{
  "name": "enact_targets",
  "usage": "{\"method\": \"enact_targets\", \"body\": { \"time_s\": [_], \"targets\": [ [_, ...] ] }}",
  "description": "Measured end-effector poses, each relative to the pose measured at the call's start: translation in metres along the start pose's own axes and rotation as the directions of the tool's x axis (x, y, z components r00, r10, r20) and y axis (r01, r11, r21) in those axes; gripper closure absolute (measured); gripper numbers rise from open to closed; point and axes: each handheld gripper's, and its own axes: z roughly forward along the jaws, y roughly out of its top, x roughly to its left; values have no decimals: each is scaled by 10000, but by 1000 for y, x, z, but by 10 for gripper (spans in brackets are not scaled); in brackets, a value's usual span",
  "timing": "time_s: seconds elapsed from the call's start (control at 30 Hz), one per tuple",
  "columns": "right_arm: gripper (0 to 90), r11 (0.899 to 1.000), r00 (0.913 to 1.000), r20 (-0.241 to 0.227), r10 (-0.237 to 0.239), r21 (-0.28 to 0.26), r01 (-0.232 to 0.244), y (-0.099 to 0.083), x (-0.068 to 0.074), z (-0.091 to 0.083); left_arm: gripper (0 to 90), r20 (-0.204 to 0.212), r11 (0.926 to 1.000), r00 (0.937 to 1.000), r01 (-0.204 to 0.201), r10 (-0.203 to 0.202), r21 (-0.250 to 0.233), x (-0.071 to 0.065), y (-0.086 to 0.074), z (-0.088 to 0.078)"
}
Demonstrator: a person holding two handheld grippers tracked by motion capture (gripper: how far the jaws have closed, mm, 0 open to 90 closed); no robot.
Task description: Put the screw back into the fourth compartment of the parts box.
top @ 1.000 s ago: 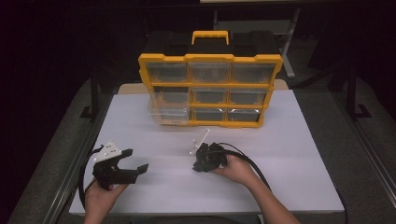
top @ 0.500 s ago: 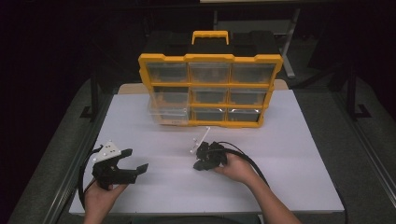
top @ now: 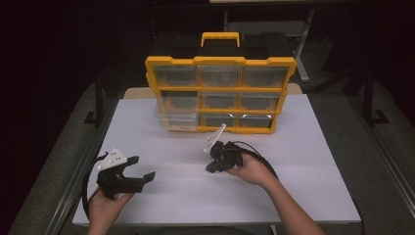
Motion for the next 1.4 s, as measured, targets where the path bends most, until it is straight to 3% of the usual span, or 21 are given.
{"method": "enact_targets", "body": {
  "time_s": [0.07,0.53,1.1,1.23,1.4],
  "targets": [
    [867,9999,10000,20,66,-85,-66,4,-3,-9,161,4,9998,9998,207,-207,-69,-1,0,0],
    [868,9963,9991,121,410,-756,-400,25,-19,-65,161,7,9997,9998,210,-210,-80,-1,0,0],
    [868,9919,9962,802,336,-1249,-235,60,-31,-123,161,28,9999,9999,153,-153,-61,0,0,0],
    [868,9896,9951,919,377,-1417,-244,72,-36,-137,161,35,9996,9996,281,-280,-77,-1,0,0],
    [868,9881,9944,1044,185,-1536,-22,89,-37,-150,161,11,9999,9999,155,-155,-68,1,0,-1]
  ]
}}
